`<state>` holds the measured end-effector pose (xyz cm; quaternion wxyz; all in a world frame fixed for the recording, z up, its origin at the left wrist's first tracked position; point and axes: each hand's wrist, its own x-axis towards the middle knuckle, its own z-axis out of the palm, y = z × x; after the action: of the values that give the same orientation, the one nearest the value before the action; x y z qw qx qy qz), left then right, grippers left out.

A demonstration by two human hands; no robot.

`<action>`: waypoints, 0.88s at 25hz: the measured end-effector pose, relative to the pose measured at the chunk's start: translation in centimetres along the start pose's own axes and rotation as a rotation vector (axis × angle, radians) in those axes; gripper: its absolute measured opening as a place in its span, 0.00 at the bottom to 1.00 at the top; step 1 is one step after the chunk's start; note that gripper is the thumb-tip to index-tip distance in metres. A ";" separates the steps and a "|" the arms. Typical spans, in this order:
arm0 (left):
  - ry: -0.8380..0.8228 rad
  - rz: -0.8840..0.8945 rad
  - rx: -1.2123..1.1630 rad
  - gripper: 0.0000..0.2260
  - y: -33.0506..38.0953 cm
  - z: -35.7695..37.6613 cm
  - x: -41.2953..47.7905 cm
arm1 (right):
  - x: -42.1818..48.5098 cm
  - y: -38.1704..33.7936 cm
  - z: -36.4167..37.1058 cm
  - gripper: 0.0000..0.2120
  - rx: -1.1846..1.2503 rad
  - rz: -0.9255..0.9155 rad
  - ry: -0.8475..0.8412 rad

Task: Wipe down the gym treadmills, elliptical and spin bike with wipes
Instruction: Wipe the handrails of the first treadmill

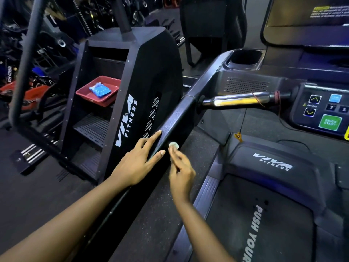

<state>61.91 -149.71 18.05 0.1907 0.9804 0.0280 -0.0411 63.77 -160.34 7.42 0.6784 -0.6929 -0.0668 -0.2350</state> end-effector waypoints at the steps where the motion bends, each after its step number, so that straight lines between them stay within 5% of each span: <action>1: -0.003 0.007 -0.004 0.31 -0.2 0.1 0.0 | -1.2 -0.3 -0.2 0.16 0.010 -0.005 -0.033; 9: -0.004 0.001 -0.018 0.31 -0.2 0.0 0.1 | 8.0 3.9 -0.2 0.19 0.061 0.240 0.128; 22: -0.025 0.021 -0.112 0.27 -0.2 -0.3 0.0 | -4.4 -1.2 -0.3 0.19 0.135 0.335 -0.019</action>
<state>61.93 -149.42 18.24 0.2459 0.9679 0.0175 -0.0498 59.36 -159.52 6.67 0.7524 -0.6494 0.0276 -0.1070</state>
